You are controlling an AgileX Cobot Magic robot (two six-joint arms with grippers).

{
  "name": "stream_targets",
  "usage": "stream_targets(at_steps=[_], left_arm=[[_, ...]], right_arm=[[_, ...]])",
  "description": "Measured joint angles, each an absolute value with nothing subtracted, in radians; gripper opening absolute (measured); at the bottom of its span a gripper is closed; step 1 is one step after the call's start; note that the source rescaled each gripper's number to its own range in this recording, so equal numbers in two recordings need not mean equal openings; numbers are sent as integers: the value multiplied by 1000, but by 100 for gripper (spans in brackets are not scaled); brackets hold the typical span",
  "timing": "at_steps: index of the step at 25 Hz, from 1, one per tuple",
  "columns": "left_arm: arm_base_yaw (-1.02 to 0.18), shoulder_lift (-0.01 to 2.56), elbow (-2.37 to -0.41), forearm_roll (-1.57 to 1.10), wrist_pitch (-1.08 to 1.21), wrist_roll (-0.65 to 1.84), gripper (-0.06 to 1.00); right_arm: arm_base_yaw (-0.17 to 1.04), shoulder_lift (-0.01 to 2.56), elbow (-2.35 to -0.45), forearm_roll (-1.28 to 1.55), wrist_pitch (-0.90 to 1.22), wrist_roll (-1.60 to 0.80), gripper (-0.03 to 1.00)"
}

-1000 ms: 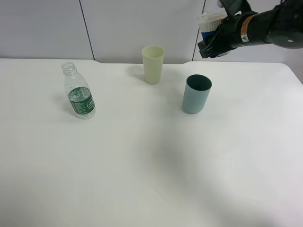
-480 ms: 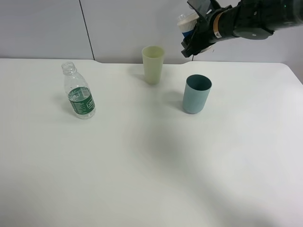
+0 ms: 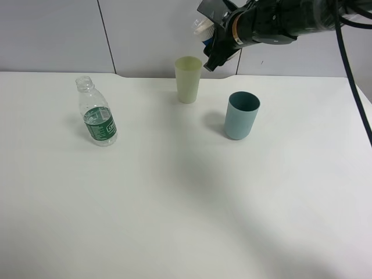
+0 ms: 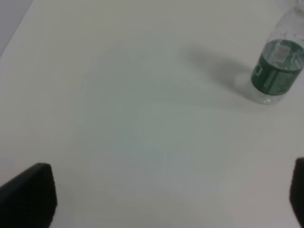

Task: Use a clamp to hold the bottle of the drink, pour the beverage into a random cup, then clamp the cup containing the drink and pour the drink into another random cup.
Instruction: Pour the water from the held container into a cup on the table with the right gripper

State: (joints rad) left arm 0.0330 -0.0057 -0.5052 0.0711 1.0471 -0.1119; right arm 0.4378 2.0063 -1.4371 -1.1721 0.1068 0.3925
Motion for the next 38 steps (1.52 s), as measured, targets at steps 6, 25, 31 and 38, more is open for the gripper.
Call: stream_targets(at_steps=[6,25,31,38], left_arm=[[33,-6,-505,71,1047,-112,100],[33,-6,-505,71,1047,-112,100],[33,-6,-505,71,1047,-112,100],[33,-6,-505,71,1047,-112,100]], right_arm=[[439,2007,-1442,-1181,159,375,1],[468,2010,-1458,-1212,213,374,1],[487,2050,-1516,-1212,281,375,1],[491,2056,-1518,-1239,280,312,1]])
